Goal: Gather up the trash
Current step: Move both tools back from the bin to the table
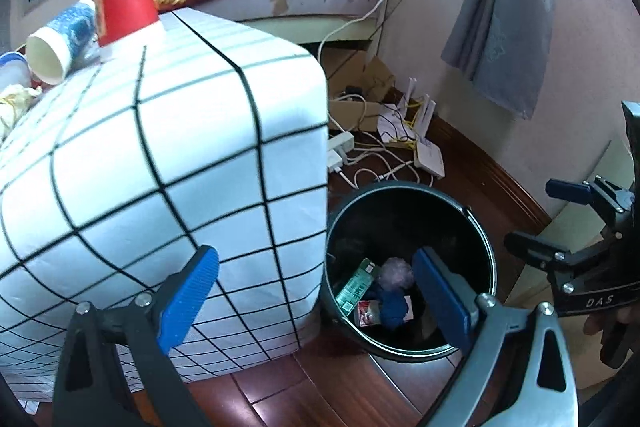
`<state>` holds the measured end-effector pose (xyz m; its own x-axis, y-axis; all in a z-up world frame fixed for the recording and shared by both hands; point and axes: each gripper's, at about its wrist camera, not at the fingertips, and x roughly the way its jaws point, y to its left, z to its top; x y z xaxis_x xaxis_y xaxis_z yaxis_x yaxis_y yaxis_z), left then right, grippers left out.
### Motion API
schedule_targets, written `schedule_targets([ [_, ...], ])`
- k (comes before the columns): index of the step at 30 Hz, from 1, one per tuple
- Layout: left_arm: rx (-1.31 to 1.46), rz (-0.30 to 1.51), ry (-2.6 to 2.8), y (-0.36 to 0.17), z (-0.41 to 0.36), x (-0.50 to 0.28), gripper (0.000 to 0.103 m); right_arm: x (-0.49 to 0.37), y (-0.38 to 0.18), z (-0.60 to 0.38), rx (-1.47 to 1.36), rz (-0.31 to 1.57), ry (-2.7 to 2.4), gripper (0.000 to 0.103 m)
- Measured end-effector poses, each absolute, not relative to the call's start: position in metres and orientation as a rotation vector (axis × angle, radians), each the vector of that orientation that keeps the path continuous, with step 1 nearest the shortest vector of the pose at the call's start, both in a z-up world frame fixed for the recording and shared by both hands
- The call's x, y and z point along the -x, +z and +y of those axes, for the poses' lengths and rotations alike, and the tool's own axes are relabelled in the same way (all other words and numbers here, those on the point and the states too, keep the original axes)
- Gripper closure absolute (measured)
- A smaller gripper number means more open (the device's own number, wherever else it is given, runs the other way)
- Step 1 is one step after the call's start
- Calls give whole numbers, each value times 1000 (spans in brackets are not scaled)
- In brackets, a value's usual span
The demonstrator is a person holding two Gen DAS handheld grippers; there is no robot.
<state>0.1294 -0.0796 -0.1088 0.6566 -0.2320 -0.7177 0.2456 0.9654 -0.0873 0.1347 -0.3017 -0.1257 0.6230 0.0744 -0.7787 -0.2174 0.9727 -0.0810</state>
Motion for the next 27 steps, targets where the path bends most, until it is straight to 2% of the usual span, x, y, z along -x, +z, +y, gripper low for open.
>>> schedule_targets([
  [14,7,711,-163,-69,-47,-113,4,-131,-75,-251,186,775,266,0],
  [27,48,598,-8,-27,30,-96,3,-141,-32,-189,147,661,386,0],
])
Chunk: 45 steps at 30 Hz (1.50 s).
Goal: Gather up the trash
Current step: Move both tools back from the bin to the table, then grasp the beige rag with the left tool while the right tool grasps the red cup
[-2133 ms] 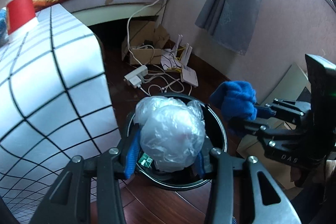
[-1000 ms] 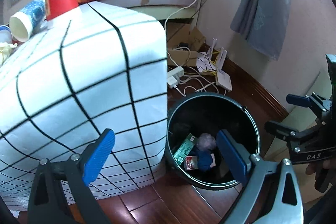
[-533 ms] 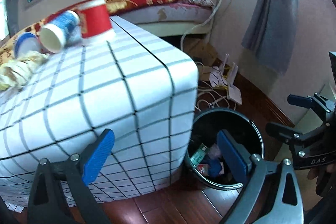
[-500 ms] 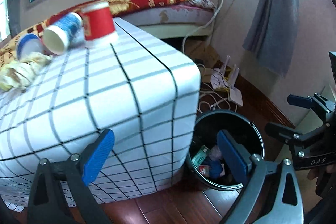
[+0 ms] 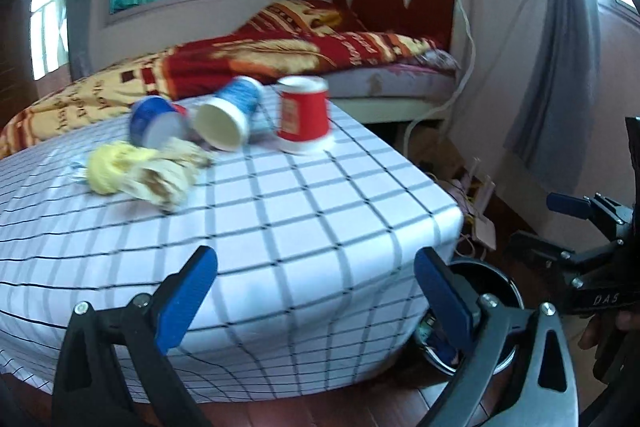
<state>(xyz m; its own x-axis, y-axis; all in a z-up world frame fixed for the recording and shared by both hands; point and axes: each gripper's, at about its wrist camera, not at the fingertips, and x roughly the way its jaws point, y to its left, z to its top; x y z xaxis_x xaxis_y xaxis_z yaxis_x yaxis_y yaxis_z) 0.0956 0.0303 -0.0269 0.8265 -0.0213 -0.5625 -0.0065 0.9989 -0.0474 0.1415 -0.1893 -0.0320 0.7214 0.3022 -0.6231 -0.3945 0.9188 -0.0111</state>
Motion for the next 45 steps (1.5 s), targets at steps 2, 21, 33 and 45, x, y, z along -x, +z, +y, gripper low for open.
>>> schedule_targets([
  [2,54,590,13,-23,44,-95,3,-145,-26,-178,145,644,403,0],
  [21,134,628,131,-26,155,-153,13,-219,0,-65,177,639,508,0],
  [33,122,717,117,-44,151,-204,19,-306,-16,-17,186,700,515,9],
  [45,183,743,73,-46,154,-217,70,-330,-23,-12,177,743,531,44],
])
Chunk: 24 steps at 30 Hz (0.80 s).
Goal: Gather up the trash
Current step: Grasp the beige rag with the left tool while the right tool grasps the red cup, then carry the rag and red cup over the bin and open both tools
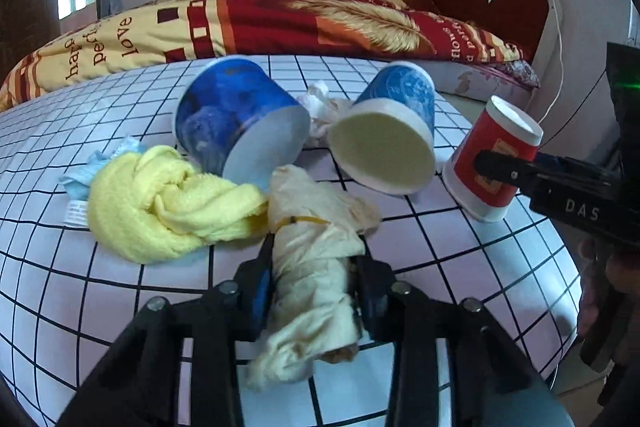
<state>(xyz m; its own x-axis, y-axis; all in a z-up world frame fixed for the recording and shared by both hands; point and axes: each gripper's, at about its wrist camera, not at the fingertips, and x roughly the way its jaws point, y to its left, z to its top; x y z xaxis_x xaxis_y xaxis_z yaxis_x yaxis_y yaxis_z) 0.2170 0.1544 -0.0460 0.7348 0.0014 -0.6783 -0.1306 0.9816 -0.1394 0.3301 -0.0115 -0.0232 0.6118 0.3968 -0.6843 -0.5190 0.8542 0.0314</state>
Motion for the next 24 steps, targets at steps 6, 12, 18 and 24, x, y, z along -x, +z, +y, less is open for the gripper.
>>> schedule_targets([
  [6,165,692,40,-35,149,-198,75,-300,-12,-24,193,696,548,46],
  [12,177,658,16,-24,146,-180,76,-257,2,-48,204,646,548,46],
  [18,179,629,-21,-13,135,-160,77,-216,13,-84,187,616,526,46],
  [24,161,619,-74,-8,112,-143,77,-183,17,-127,174,602,479,46],
])
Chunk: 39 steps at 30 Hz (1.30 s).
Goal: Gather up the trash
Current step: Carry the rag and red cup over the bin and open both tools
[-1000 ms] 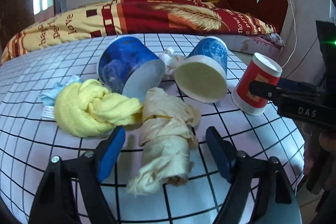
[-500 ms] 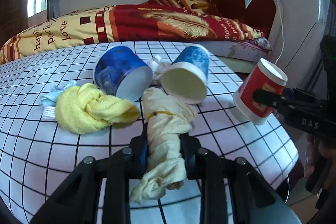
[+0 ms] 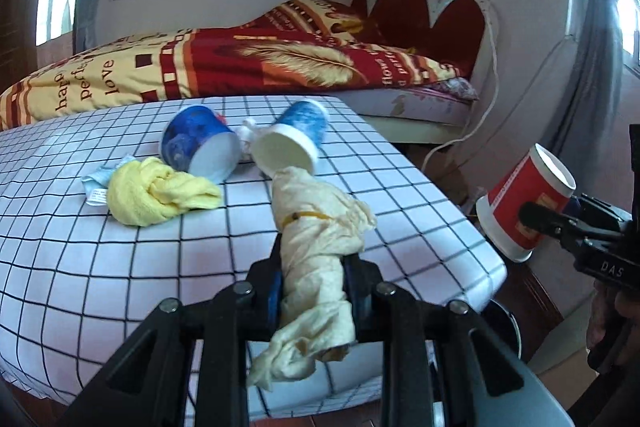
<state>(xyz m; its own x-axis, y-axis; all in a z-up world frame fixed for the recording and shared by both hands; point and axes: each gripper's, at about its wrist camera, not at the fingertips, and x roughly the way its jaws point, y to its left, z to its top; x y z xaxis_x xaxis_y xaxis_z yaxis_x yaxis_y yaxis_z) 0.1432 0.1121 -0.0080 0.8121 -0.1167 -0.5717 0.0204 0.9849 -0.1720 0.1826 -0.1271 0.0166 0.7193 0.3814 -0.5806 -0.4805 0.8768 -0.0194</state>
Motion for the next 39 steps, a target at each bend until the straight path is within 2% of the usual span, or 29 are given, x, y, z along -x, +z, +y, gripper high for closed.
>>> schedule_targets([
  [39,30,716,-434,-38,-81,-132,77,-130,-36,-303,24,707,269,46],
])
